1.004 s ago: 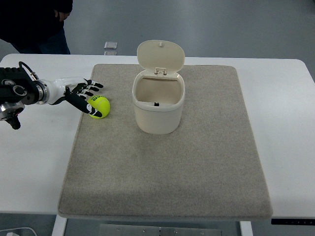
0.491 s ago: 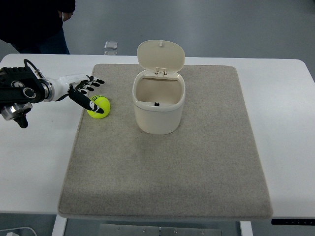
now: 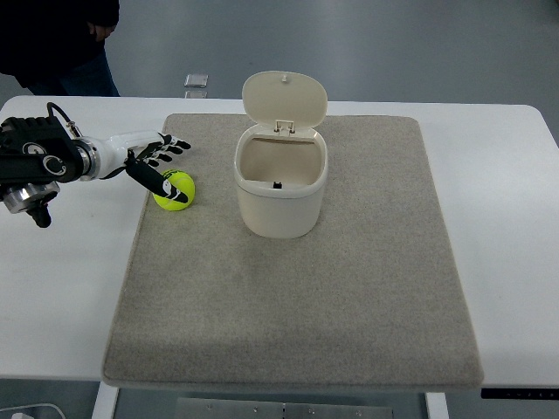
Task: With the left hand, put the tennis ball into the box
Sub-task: 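Close the left hand's fingers around the tennis ball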
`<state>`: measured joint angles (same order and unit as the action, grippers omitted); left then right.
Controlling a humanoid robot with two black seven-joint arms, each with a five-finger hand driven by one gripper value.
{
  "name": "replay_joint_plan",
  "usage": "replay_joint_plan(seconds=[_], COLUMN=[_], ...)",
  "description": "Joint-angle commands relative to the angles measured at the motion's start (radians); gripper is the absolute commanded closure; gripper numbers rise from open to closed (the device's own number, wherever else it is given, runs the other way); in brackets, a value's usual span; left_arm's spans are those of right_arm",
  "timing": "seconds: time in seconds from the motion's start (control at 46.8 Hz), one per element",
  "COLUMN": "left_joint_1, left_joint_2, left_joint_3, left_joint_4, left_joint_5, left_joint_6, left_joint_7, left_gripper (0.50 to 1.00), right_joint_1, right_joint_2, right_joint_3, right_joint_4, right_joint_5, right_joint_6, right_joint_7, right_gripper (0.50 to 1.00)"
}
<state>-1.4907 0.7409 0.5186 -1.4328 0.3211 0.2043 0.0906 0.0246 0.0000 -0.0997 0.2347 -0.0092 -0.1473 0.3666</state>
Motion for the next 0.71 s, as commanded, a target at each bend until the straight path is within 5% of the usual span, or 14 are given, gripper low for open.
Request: replay_joint_plan(seconds=[0.0,0.684], left_joint_1=[0.0,0.017], left_joint_2=[-0.002,-0.035], left_joint_3=[0.006,0.012], left_joint_4=[0.002,0.034], left_joint_5=[0.007,0.013], left_joint_6=[0.001,0.012], left_joint_7=[0.0,-0.002], left_gripper=[0.516,0.519], right_joint_1=[0.0,0.0], right_joint_2=[0.0,0.0], right_joint_3=[0.0,0.0], right_joint_4=[0.0,0.0], right_joint_5=[0.0,0.0], right_joint_6=[0.0,0.0], right_joint_7=[0.0,0.0], right_gripper=[0.562,0.562])
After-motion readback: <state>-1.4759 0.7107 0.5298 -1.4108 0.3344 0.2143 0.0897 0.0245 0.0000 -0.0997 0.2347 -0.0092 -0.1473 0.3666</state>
